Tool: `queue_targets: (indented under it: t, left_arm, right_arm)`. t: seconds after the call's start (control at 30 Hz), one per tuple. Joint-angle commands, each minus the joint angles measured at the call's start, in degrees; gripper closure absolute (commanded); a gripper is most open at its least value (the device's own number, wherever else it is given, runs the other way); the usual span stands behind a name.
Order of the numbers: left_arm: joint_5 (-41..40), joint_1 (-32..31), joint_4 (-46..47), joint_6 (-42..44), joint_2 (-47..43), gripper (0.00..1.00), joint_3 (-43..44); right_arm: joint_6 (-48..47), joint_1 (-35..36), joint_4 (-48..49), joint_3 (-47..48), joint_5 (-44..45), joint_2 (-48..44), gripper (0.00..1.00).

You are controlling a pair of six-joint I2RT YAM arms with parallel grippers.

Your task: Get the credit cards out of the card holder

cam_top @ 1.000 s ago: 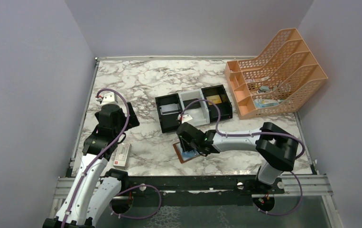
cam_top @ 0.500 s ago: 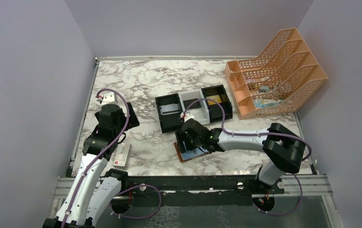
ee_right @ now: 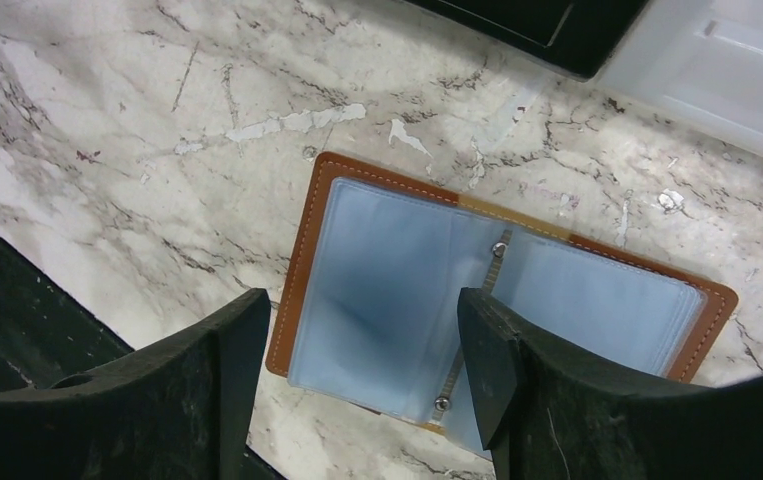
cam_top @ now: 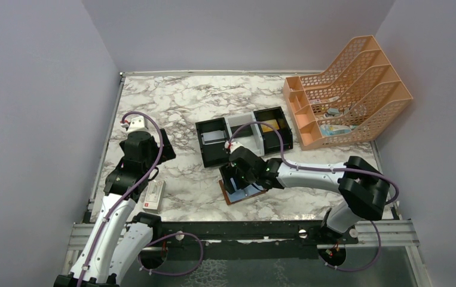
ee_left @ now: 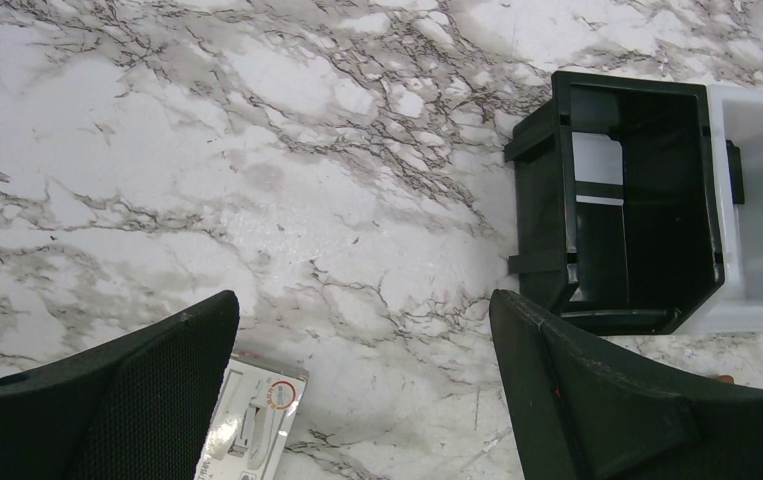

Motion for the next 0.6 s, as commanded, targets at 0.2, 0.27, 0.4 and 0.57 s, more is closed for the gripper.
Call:
queue_targets:
  t: [0.2,0.27,0.4,0.57]
  left_arm:
    - [1.44,0.23,1.7,0.55,-0.57,0.01,-1.19]
    - [1.49,0.28,1.71,0.62,-0.57,0.01,-1.12]
    - [1.43,0.27,1.68,0.61,-0.52,0.01,-1.19]
    - [2.31,0.29,1.98,0.71,-0.18,0.01,-1.26]
  right_arm:
    - [-0.34,1.1,-5.59,4.21,3.65,8.08,0.35]
    - [0.15,1.5,-6.14,4.11,5.18,8.86,0.36]
    - [2.6,1.74,-6.91,3.14,8.86,9.26,0.46]
    - [4.37,1.74,-4.21,1.35,7.85,6.95,0.58]
